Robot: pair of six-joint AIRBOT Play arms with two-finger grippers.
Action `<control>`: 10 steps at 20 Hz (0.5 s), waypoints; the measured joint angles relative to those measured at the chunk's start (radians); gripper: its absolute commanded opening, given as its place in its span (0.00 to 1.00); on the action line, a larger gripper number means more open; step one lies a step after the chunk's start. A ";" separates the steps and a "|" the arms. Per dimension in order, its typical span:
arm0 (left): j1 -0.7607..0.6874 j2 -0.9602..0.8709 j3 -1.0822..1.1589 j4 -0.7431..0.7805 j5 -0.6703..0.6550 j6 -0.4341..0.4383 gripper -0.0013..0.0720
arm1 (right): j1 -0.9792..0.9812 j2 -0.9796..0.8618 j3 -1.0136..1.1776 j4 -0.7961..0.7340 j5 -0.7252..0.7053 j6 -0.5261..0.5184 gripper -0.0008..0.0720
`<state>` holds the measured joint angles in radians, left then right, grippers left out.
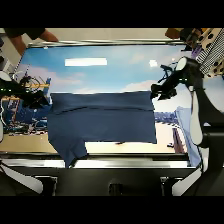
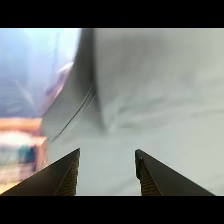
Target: Fold the clothes and pants, and hang the long-sleeved shirts on hangers.
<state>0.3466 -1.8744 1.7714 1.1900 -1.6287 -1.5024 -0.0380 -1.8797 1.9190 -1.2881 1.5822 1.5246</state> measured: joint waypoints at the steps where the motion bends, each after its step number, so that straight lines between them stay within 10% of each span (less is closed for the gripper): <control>1: 0.031 0.038 -0.051 -0.011 0.000 -0.002 0.58 | -0.026 0.036 -0.023 0.014 -0.005 -0.022 0.66; 10: 0.221 0.592 -0.901 -0.121 0.182 -0.001 0.58 | -0.167 0.374 -0.579 0.179 -0.138 -0.120 0.66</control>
<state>0.5674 -1.2819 0.8707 1.0695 -1.4464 -1.5036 -0.2050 -1.5055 1.3399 -1.1091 1.4441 1.4048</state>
